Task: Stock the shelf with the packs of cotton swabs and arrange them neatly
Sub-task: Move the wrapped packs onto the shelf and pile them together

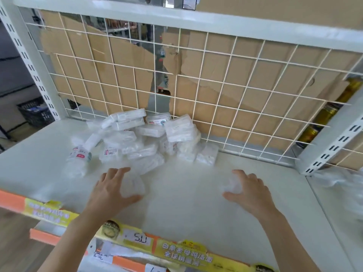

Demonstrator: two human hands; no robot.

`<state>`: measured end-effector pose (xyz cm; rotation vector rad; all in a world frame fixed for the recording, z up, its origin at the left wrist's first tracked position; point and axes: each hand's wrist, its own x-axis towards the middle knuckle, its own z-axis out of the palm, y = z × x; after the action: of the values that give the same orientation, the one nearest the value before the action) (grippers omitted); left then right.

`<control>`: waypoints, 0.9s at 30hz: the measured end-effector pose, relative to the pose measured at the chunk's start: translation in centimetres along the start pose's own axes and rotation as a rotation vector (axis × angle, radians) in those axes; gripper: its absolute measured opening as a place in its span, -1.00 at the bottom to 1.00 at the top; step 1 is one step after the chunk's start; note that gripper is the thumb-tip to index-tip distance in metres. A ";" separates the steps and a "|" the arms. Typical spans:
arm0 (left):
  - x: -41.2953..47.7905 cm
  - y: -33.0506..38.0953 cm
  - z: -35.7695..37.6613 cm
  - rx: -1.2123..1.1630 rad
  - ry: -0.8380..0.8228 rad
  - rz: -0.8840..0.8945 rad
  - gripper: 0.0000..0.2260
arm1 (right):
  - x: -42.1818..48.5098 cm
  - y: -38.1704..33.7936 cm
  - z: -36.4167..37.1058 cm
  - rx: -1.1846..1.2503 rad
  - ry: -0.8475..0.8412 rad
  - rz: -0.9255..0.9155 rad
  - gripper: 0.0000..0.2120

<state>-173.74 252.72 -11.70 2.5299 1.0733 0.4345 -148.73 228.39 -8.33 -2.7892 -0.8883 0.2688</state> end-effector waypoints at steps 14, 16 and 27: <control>-4.0 8.0 -0.4 -0.187 0.054 0.261 -0.14 | -12.8 9.7 -1.4 0.325 0.547 0.162 -0.27; -5.1 10.3 0.3 -0.220 0.040 0.312 -0.13 | -15.0 11.6 -2.0 0.336 0.596 0.163 -0.27; -12.7 25.0 5.8 -0.359 -0.104 0.547 -0.15 | -30.9 24.7 -4.6 0.361 0.746 0.398 -0.29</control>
<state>-164.23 226.05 -7.71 2.4474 0.2182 0.5685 -158.89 189.96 -6.53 -2.3855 -0.0934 -0.4841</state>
